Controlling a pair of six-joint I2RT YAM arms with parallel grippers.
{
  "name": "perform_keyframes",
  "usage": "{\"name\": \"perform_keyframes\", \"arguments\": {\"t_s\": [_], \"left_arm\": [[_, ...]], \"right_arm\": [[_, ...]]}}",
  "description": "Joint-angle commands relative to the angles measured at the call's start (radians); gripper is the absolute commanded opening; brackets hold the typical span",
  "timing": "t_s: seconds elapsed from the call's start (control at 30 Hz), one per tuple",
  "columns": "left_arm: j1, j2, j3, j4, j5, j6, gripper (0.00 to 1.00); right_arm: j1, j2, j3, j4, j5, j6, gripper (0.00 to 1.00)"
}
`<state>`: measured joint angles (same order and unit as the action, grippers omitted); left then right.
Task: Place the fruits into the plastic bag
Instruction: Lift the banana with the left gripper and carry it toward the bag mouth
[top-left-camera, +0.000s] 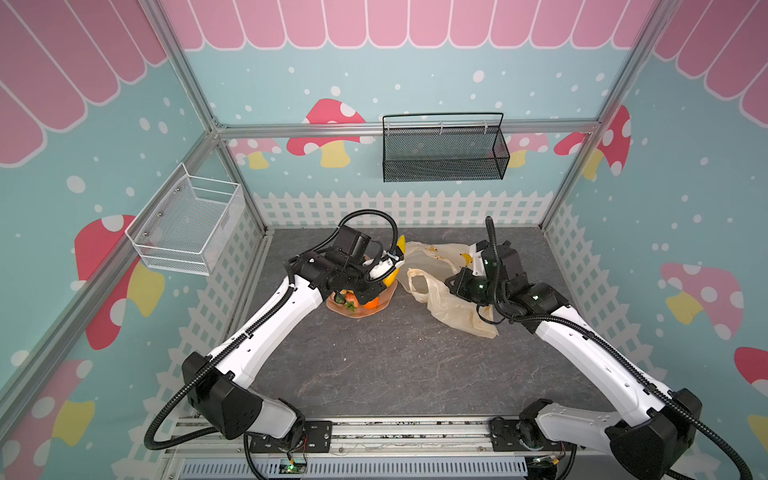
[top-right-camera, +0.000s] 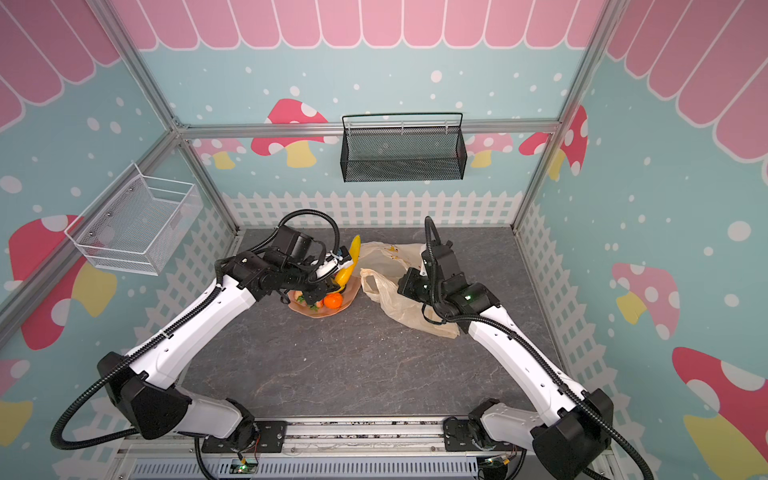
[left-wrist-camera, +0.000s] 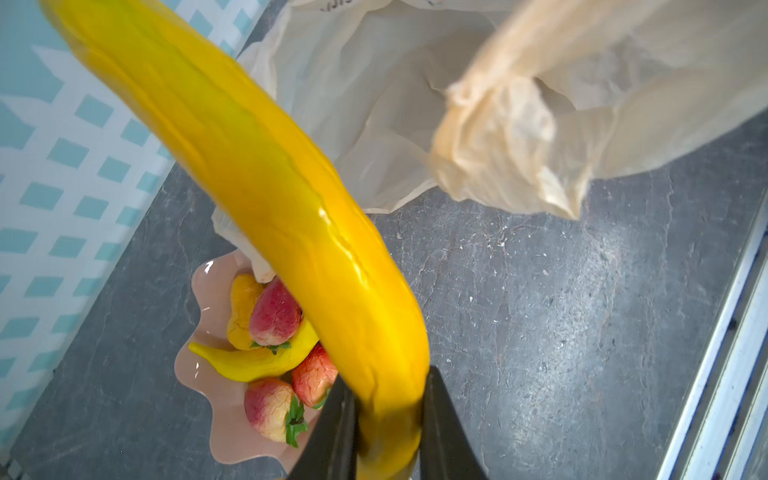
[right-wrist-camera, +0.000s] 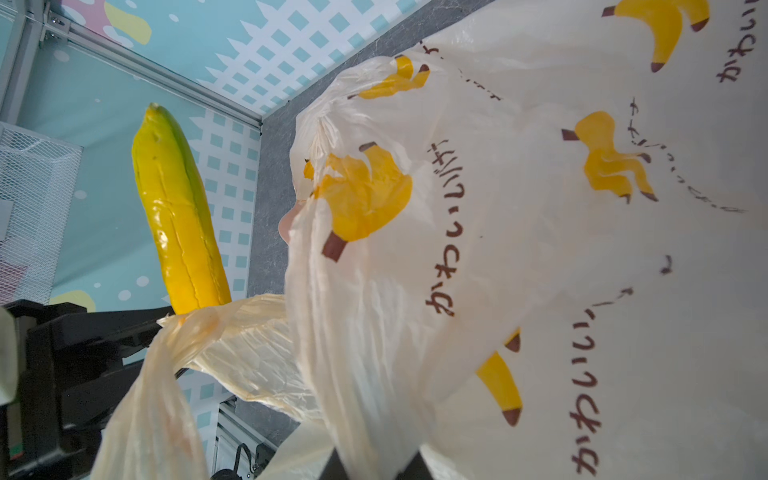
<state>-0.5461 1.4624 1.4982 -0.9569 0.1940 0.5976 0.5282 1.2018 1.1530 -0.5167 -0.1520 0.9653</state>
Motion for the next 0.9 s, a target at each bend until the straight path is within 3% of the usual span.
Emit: {"name": "perform_keyframes", "arguments": {"t_s": [0.0, 0.27, 0.67, 0.87], "left_arm": [[-0.007, -0.013, -0.012, -0.009, 0.056, 0.173, 0.05], [-0.013, 0.075, 0.008, -0.054, 0.084, 0.245, 0.01], [-0.023, 0.249, 0.145, -0.111, 0.101, 0.261, 0.00], [-0.022, 0.351, 0.217, -0.121, 0.162, 0.233, 0.00]], "right_arm": [[-0.001, -0.018, 0.000, -0.019, -0.007, -0.006, 0.00], [-0.002, -0.024, 0.001, -0.029, -0.005, -0.017, 0.00], [-0.001, -0.037, 0.002, -0.042, -0.016, -0.037, 0.00], [-0.002, -0.039, -0.001, -0.036, -0.031, -0.054, 0.00]]}}
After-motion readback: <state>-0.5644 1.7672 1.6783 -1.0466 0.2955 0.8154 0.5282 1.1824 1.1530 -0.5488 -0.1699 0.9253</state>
